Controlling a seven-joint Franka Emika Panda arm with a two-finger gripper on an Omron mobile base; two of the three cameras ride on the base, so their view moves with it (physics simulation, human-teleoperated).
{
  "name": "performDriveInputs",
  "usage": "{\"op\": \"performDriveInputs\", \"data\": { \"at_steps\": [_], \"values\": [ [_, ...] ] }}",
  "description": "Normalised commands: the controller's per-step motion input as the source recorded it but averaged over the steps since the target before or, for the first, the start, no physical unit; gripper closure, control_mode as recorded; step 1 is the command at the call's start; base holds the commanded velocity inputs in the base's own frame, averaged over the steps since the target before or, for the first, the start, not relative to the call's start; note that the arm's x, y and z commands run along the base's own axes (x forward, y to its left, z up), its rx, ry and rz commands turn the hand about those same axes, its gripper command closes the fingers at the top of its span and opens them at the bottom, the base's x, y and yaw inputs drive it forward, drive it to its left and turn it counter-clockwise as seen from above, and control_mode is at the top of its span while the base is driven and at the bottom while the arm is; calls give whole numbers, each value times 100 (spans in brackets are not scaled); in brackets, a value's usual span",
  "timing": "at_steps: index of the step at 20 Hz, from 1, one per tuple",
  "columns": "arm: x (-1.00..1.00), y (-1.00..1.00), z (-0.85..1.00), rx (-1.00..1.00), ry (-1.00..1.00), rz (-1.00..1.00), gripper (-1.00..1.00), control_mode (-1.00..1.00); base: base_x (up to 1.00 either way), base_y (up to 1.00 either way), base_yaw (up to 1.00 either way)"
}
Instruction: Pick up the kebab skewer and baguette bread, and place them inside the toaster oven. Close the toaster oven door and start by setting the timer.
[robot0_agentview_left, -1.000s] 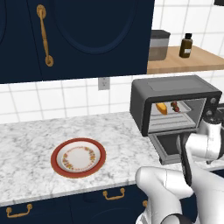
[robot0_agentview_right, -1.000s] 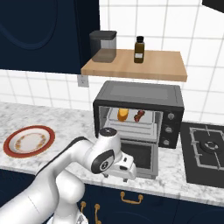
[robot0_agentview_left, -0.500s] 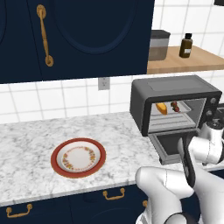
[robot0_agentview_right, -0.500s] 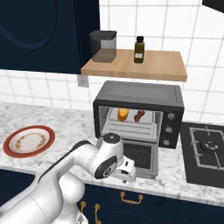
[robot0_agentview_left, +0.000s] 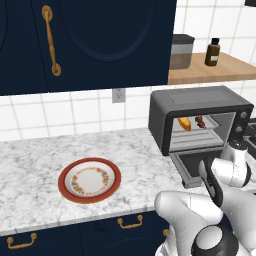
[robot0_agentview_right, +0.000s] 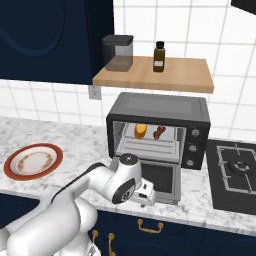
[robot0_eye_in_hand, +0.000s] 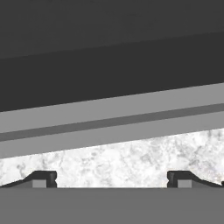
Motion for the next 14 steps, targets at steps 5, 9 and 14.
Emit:
{"op": "performDriveInputs", "data": {
  "at_steps": [5,9,14],
  "values": [
    [0,-5,-24,0,-2,2,-100,-100,0,0,0],
    [10,0,-11,0,-8,2,-100,-100,0,0,0],
    [14,0,-13,0,-13,2,-100,-100,0,0,0]
  ]
}}
